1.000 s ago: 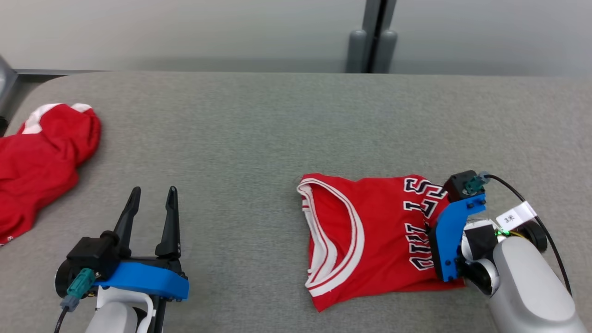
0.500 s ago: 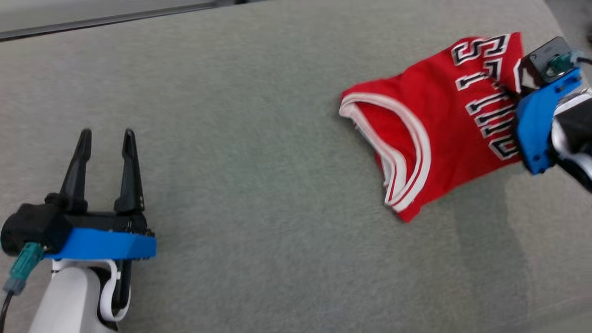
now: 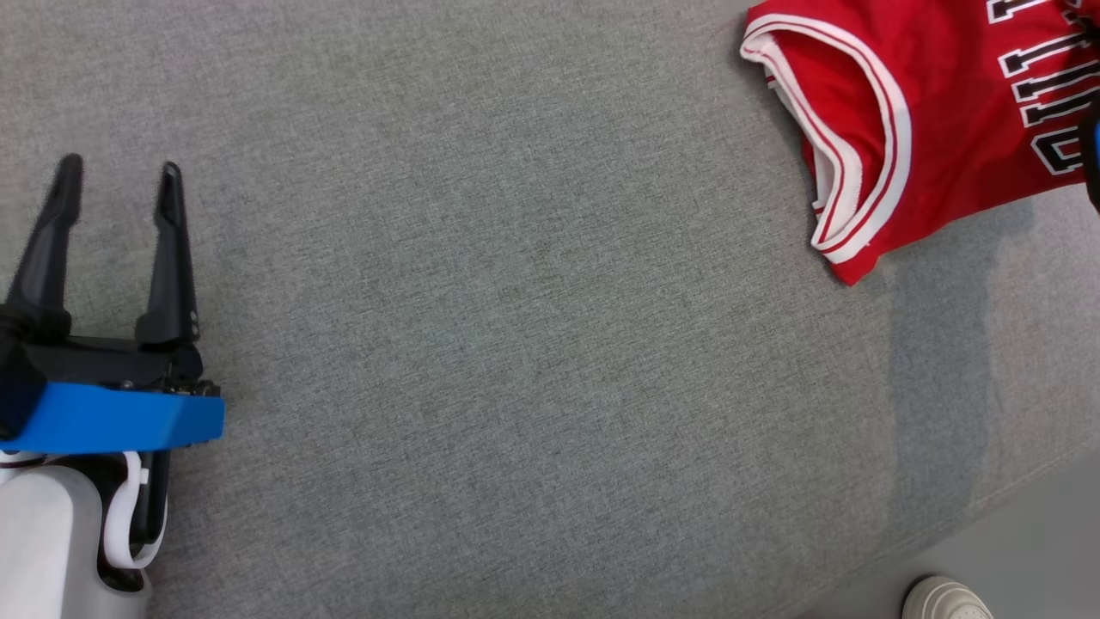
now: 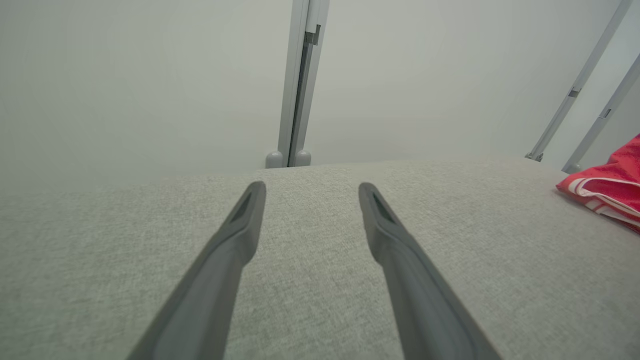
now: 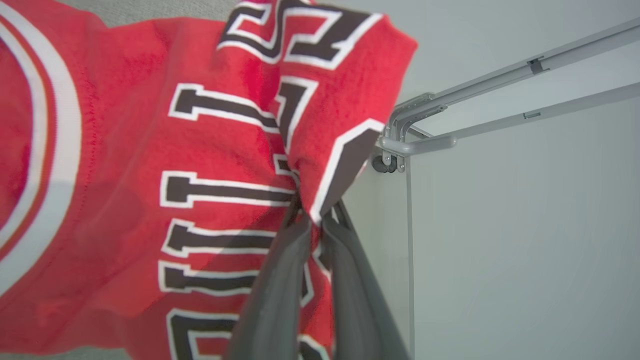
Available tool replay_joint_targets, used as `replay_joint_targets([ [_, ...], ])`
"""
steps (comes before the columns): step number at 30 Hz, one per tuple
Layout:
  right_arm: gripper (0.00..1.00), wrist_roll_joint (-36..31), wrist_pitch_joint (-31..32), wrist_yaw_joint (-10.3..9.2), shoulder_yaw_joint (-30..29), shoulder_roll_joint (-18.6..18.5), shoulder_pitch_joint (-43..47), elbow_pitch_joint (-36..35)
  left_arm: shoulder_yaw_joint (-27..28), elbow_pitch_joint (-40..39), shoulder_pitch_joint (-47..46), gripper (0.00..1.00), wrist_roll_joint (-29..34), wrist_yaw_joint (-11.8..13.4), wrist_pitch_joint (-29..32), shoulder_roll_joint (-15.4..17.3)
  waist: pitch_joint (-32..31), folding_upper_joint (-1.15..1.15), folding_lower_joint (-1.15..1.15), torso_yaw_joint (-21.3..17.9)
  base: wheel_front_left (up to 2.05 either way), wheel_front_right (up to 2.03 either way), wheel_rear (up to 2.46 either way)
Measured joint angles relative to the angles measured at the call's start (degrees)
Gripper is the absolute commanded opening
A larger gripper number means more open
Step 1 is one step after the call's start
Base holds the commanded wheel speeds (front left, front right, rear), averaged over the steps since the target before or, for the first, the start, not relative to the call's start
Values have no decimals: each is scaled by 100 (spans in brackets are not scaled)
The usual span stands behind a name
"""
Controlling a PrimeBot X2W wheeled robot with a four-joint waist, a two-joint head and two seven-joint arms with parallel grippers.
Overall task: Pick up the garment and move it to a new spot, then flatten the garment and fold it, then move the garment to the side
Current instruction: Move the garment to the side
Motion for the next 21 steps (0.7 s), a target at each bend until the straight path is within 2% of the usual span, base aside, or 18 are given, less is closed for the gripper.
replay_joint_targets([
  [5,0,-231,-299,1,-322,136,-60,385,7,-218,-21,100,3,48,112,41,49,0,0,32,0,0,0],
  [6,8,-287,-380,1,-385,170,-62,432,8,-235,-21,100,9,51,121,58,50,0,0,42,0,0,0],
  [7,100,-327,-444,1,-471,213,-62,486,8,-245,-21,100,11,59,130,63,48,0,0,56,0,0,0],
  [11,100,-601,-483,0,-838,389,-48,744,-13,-224,-21,100,31,98,78,38,-29,0,0,155,0,0,0],
  [15,100,-836,-624,0,-1157,537,118,814,-107,32,2,100,-45,110,-188,-170,-353,0,0,394,0,0,0],
  [17,100,-824,-1013,-2,-1483,666,371,656,-188,353,110,100,-107,120,-399,-365,-704,0,-2,631,0,0,0],
  [21,100,-548,-1777,-3,-2277,1226,864,259,-229,859,308,100,-152,119,-628,-587,-1250,0,-2,965,0,0,0],
])
